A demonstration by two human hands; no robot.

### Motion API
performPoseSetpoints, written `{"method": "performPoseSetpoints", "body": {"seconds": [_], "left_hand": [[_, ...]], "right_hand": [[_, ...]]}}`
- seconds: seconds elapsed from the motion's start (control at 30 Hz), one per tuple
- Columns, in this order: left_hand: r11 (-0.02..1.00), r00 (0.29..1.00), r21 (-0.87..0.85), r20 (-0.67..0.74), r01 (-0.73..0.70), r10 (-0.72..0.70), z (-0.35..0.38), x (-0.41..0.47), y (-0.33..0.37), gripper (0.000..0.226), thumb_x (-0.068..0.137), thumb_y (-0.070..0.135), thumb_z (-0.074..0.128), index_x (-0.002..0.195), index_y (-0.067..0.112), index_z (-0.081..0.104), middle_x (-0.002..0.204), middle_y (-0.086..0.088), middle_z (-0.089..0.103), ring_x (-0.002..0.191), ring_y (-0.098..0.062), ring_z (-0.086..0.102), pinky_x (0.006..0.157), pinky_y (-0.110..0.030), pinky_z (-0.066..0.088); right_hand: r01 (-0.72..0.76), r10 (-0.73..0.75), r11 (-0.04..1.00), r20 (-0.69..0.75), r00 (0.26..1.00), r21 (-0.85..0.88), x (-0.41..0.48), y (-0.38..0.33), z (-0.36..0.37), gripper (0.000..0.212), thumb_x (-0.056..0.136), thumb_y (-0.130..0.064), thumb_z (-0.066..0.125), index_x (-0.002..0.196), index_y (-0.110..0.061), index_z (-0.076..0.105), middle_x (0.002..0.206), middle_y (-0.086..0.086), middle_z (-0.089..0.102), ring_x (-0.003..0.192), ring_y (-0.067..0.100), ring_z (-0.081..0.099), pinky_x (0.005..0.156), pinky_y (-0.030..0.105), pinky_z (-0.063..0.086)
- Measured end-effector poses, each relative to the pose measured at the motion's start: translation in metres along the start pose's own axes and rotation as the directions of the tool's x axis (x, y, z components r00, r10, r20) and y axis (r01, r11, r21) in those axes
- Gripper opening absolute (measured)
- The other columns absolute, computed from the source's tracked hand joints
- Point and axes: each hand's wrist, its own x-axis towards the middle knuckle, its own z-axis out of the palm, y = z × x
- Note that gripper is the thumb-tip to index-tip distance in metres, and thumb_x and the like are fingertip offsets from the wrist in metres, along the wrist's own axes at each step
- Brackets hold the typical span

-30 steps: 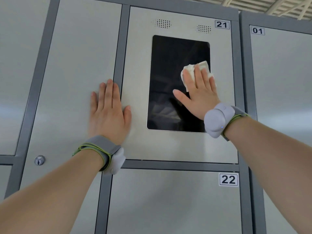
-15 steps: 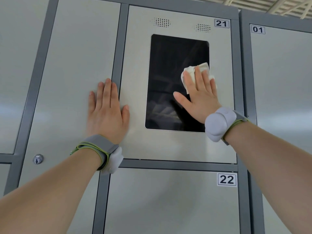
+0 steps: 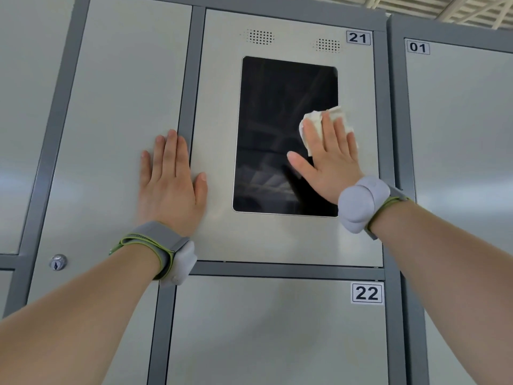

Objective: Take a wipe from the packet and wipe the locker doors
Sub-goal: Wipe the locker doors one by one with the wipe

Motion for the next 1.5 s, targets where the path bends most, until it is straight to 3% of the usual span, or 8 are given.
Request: {"method": "performPoseSetpoints", "body": {"seconds": [0.07,0.2,0.4,0.63,0.9,1.17,1.33,1.5], "left_hand": [[1.000,1.000,-0.006,0.001,0.000,0.000,0.000,0.000,0.000,0.072,0.088,0.039,0.013,0.147,-0.002,0.018,0.157,-0.015,0.015,0.145,-0.031,0.010,0.117,-0.042,0.001],[1.000,1.000,0.000,0.021,-0.001,0.001,0.000,-0.001,0.001,0.070,0.089,0.036,0.017,0.148,-0.003,0.016,0.157,-0.016,0.013,0.145,-0.031,0.009,0.117,-0.043,0.000],[1.000,1.000,-0.006,0.001,0.001,-0.001,0.002,-0.001,0.001,0.072,0.088,0.038,0.015,0.147,-0.003,0.019,0.156,-0.016,0.016,0.144,-0.031,0.012,0.117,-0.043,0.002],[1.000,1.000,-0.017,0.011,0.001,-0.001,0.000,0.000,0.001,0.071,0.088,0.037,0.015,0.147,-0.003,0.018,0.156,-0.016,0.014,0.145,-0.031,0.009,0.117,-0.043,0.000],[0.999,1.000,-0.035,0.012,0.008,-0.008,0.000,-0.001,0.002,0.067,0.090,0.032,0.024,0.147,-0.003,0.019,0.156,-0.015,0.015,0.145,-0.030,0.010,0.117,-0.042,0.000],[0.997,0.997,-0.044,0.041,0.069,-0.067,-0.001,0.001,0.009,0.069,0.087,0.030,0.022,0.148,-0.003,0.014,0.157,-0.015,0.009,0.146,-0.029,0.004,0.116,-0.042,-0.004],[0.994,0.995,-0.056,0.026,0.097,-0.095,0.000,-0.003,0.014,0.069,0.088,0.030,0.021,0.147,-0.004,0.014,0.157,-0.015,0.009,0.146,-0.030,0.004,0.116,-0.043,-0.004],[0.997,0.997,-0.029,0.028,0.076,-0.075,0.001,-0.005,0.012,0.070,0.089,0.034,0.022,0.148,-0.004,0.013,0.157,-0.017,0.010,0.145,-0.031,0.005,0.116,-0.044,-0.003]], "right_hand": [[0.076,-0.076,0.997,-0.008,0.997,-0.011,-0.019,0.000,0.008,0.084,0.082,-0.075,0.006,0.151,-0.028,-0.003,0.157,0.005,-0.016,0.144,0.027,-0.018,0.113,0.039,-0.014],[0.160,-0.158,0.983,0.020,0.987,-0.093,-0.036,0.012,0.009,0.085,0.078,-0.070,0.000,0.151,-0.027,-0.004,0.158,0.004,-0.014,0.144,0.024,-0.017,0.113,0.037,-0.014],[-0.045,0.043,0.996,-0.027,0.999,-0.073,0.003,0.020,-0.002,0.074,0.092,-0.064,0.022,0.151,-0.026,-0.001,0.158,0.006,-0.010,0.145,0.028,-0.010,0.116,0.041,-0.007],[0.091,-0.090,0.990,0.020,0.996,-0.108,-0.038,0.014,0.009,0.090,0.075,-0.072,-0.002,0.150,-0.023,-0.008,0.157,0.007,-0.016,0.144,0.028,-0.018,0.113,0.039,-0.013],[-0.110,0.110,0.993,-0.020,0.994,-0.034,0.000,0.024,-0.006,0.075,0.090,-0.062,0.022,0.151,-0.026,-0.004,0.158,0.006,-0.010,0.145,0.028,-0.011,0.117,0.042,-0.006],[0.012,-0.011,0.998,0.016,1.000,-0.067,-0.040,0.024,0.008,0.090,0.076,-0.075,0.004,0.150,-0.024,-0.006,0.157,0.008,-0.014,0.144,0.028,-0.016,0.114,0.041,-0.011],[-0.093,0.093,0.995,-0.003,0.996,-0.025,-0.015,0.037,-0.003,0.080,0.089,-0.067,0.025,0.151,-0.025,-0.004,0.158,0.008,-0.011,0.145,0.029,-0.012,0.117,0.043,-0.007],[-0.143,0.143,0.990,-0.019,0.990,0.010,-0.020,0.029,0.000,0.084,0.087,-0.067,0.022,0.150,-0.022,-0.008,0.158,0.008,-0.015,0.144,0.028,-0.016,0.116,0.042,-0.010]]}}
